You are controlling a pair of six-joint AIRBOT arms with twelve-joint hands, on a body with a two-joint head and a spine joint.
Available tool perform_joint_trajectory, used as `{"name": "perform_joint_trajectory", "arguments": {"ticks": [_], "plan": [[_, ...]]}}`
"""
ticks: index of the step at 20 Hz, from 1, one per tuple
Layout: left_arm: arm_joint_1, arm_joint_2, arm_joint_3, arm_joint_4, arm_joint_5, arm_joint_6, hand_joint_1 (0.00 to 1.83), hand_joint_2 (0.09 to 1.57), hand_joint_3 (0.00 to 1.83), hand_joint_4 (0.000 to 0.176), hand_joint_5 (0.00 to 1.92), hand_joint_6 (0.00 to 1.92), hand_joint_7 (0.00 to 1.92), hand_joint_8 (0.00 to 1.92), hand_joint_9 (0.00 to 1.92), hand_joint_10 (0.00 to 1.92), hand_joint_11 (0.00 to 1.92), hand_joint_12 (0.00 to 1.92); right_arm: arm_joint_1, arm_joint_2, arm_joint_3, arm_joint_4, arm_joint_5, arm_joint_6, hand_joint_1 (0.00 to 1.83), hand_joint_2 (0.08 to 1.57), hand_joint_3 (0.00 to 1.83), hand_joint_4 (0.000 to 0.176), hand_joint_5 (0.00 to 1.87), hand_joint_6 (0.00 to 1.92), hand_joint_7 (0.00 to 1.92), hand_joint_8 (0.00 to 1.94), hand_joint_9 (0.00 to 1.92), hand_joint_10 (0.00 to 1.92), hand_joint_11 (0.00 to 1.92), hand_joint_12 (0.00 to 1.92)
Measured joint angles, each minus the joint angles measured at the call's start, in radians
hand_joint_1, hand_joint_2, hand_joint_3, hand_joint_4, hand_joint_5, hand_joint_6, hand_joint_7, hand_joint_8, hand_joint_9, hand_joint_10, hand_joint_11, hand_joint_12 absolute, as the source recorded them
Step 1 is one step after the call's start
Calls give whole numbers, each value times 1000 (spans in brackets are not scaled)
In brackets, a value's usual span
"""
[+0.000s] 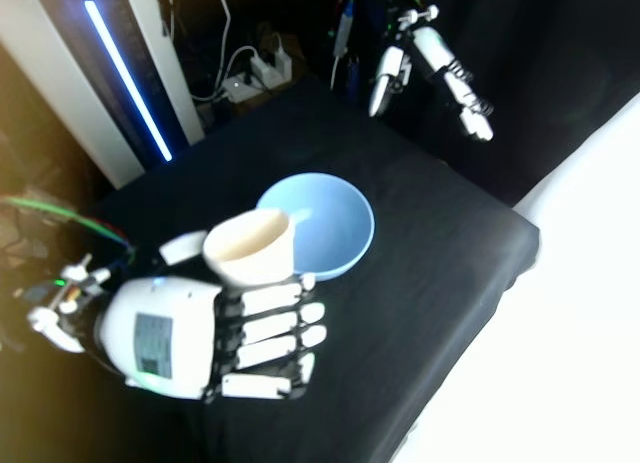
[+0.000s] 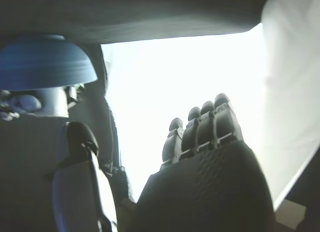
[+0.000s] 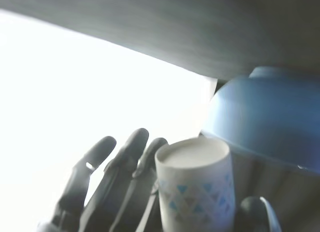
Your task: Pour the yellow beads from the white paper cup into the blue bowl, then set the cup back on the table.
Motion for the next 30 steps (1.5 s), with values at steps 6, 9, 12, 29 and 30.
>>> {"name": "perform_joint_trajectory", "arguments": {"ticks": [6,9,12,29,30], "plan": [[0,0,3,-3,0,0,571,899,1,81,50,5,65,13,3,1,8,4,99,3,2,-169,-111,-2,847,1104,0,10,926,402,1136,502,928,1604,824,1888],[0,-2,3,-17,1,0,574,899,1,74,28,0,103,24,0,0,0,0,137,14,8,-208,-123,-4,807,1096,0,0,1066,17,1098,1378,1266,1915,1326,1921],[0,-2,3,-7,1,0,566,903,1,64,27,0,139,3,16,5,0,0,137,12,7,-289,-181,-8,849,1072,0,0,1152,10,1173,1604,1253,1921,1313,1921],[0,-5,5,-7,9,0,578,885,0,87,62,2,152,10,41,4,3,2,205,16,2,-444,-254,-9,1012,1097,3,158,1003,897,1091,1570,1202,1913,1272,1921],[0,-5,5,-6,9,0,572,884,0,107,64,2,157,11,44,5,0,0,210,19,1,-452,-261,-8,909,1086,0,0,949,388,986,1322,1073,1828,1111,1921]]}}
